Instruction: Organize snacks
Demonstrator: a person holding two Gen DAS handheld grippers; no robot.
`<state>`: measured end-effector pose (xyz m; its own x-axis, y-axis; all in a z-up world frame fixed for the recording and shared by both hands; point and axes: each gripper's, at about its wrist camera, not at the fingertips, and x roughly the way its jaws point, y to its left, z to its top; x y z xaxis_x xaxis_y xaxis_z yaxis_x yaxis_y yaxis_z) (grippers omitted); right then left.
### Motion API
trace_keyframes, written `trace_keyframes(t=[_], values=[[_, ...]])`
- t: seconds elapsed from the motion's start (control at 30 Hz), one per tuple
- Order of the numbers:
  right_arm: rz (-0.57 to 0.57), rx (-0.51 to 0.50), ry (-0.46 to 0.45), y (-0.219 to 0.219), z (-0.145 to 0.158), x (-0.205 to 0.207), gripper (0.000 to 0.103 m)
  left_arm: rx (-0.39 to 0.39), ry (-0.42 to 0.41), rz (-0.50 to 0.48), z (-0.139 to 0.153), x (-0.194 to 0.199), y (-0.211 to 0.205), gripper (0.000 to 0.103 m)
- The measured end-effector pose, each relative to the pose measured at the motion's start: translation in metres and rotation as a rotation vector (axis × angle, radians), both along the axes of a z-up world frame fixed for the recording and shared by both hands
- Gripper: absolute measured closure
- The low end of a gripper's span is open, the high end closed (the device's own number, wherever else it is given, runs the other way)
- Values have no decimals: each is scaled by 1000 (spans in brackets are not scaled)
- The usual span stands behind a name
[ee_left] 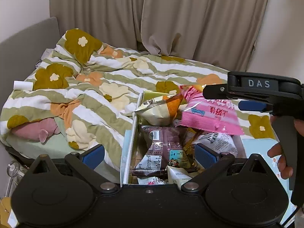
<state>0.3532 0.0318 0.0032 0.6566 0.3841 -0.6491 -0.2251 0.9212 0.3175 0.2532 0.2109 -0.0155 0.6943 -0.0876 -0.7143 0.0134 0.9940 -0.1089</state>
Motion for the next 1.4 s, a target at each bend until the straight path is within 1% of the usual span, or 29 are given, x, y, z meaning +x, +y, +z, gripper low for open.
trace_keyframes(t=[0.23,0.43,0.67,0.77,0.87,1.03,1.17,1.27,1.4], values=[[-17,11,-21,-8,4,-13,0,9,-11,-8,4,-2,-3,1],[-32,5,-93,-25,26,-43,0,31,-62,-11,23,-20,-15,1],[-80,-10,-200,-66,60,-105,0,71,-151,-13,54,-65,-45,1],[-107,-46,-227,-87,69,-137,0,82,-188,-14,64,-88,-60,0],[-135,-94,-232,-105,73,-166,0,91,-223,-16,71,-114,-77,0],[-180,-168,-207,-134,67,-213,0,103,-251,-47,73,-146,-104,0],[-220,-211,-169,-152,52,-246,0,100,-254,-57,67,-168,-120,0],[-248,-224,-140,-163,41,-263,0,92,-252,-60,61,-184,-130,0],[-275,-256,-121,-176,30,-282,0,115,-250,-62,53,-199,-140,0]])
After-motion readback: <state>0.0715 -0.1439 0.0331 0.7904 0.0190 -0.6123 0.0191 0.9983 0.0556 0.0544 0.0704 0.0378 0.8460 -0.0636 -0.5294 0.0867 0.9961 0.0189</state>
